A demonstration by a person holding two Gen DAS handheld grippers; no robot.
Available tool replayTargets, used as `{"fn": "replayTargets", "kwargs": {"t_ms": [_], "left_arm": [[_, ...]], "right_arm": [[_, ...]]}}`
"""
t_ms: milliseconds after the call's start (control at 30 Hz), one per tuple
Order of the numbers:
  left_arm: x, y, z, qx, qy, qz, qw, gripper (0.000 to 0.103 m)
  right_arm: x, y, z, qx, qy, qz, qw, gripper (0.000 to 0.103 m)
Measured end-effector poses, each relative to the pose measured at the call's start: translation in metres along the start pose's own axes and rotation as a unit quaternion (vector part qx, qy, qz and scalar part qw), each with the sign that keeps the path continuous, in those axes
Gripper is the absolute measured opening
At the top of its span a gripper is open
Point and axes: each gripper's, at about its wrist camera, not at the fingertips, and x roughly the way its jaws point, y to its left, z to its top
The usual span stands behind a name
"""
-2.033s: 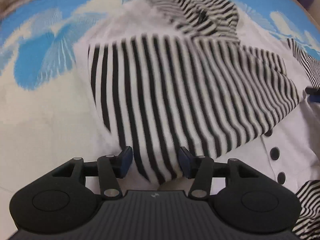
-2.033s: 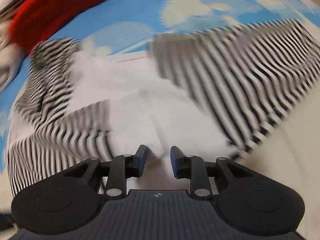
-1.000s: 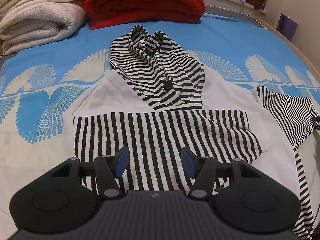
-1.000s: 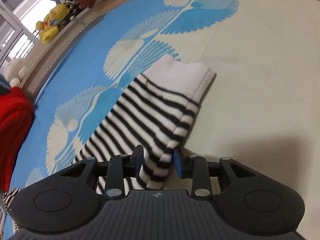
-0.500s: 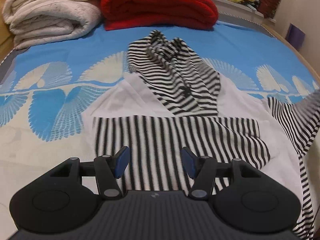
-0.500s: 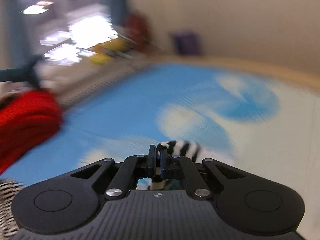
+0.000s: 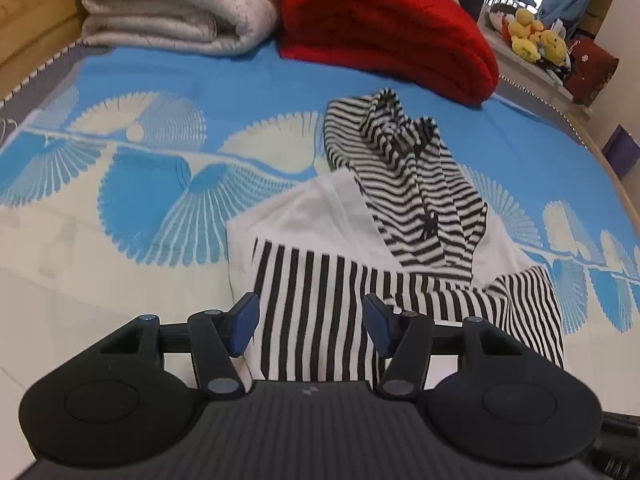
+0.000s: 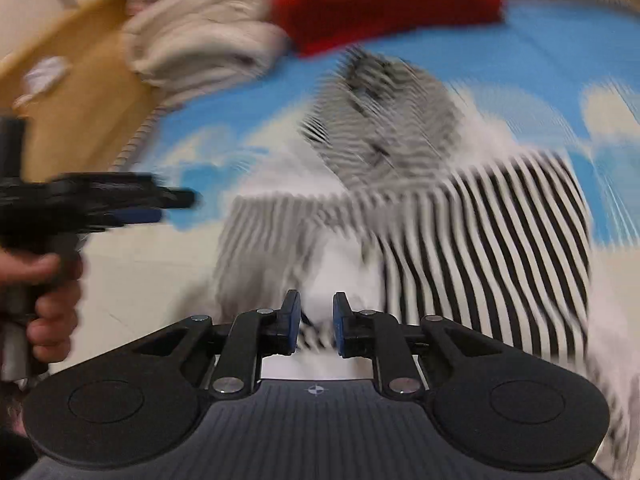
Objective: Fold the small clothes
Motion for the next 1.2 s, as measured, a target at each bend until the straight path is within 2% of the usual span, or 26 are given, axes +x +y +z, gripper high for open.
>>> {"fn": "replayTargets", "kwargs": {"t_ms": [100,133,200,233,333,367,433,533,600,700,733,767,800,933,1000,1067,1133,1200], "left_arm": [[0.010,-0.010,-0.007,0.009,0.016,-0.013,0.9997,0.062],[0.012,-0.016,-0.010,0.015,0.019,-0.017,0.9996,0.062],[0.019,-0.032,-0.015,0.029,0.026,-0.031,0.9988,0.062],[0.023,-0.042,-0.018,0.035,0.031,-0.042,0.9980,0.062],[0.035,-0.071,-0.027,0.048,0.045,-0.066,0.9956,0.062],[0.041,-0.080,-0.030,0.052,0.052,-0.073,0.9946,0.062],[0.054,-0.098,-0.038,0.060,0.067,-0.085,0.9923,0.063],[0.079,-0.119,-0.052,0.081,0.108,-0.070,0.9883,0.065],[0.091,-0.128,-0.063,0.111,0.127,-0.055,0.9841,0.067],[0.098,-0.133,-0.074,0.148,0.124,-0.035,0.9806,0.065],[0.096,-0.131,-0.075,0.154,0.117,-0.033,0.9807,0.050],[0.094,-0.129,-0.075,0.157,0.108,-0.026,0.9814,0.023],[0.090,-0.125,-0.073,0.155,0.099,-0.017,0.9828,0.016],[0.044,-0.093,-0.055,0.088,0.053,0.018,0.9946,0.017],[0.020,-0.071,-0.048,0.045,0.037,0.030,0.9978,0.016],[0.008,-0.044,-0.045,-0.011,0.049,0.040,0.9979,0.017],[0.002,-0.017,-0.042,-0.068,0.059,0.055,0.9944,0.018],[-0.002,-0.003,-0.036,-0.088,0.041,0.060,0.9935,0.018]], "right_arm": [[-0.004,-0.027,-0.002,0.057,-0.023,-0.013,0.998,0.021],[-0.003,-0.037,-0.005,0.065,-0.036,-0.035,0.997,0.021],[0.004,-0.051,-0.004,0.086,-0.029,-0.090,0.992,0.024],[0.006,-0.058,-0.001,0.106,-0.024,-0.098,0.989,0.024],[0.009,-0.075,0.007,0.149,-0.016,-0.063,0.987,0.024],[0.010,-0.077,0.009,0.144,-0.021,-0.068,0.987,0.025],[0.015,-0.086,0.010,0.133,-0.018,-0.104,0.985,0.026],[0.026,-0.112,0.002,0.171,0.018,-0.148,0.974,0.026],[0.029,-0.128,-0.007,0.216,0.039,-0.142,0.965,0.026],[0.026,-0.129,-0.005,0.216,0.041,-0.134,0.966,0.026],[0.025,-0.128,-0.004,0.209,0.039,-0.136,0.968,0.026],[0.024,-0.127,-0.003,0.205,0.038,-0.136,0.969,0.026],[0.024,-0.127,-0.001,0.205,0.037,-0.135,0.969,0.026],[0.016,-0.121,0.007,0.205,0.026,-0.130,0.970,0.026],[0.015,-0.117,0.012,0.205,0.021,-0.126,0.970,0.026],[0.015,-0.116,0.013,0.203,0.017,-0.130,0.970,0.026],[0.015,-0.119,0.012,0.208,0.019,-0.139,0.968,0.026],[0.017,-0.121,0.008,0.214,0.024,-0.146,0.965,0.026]]}}
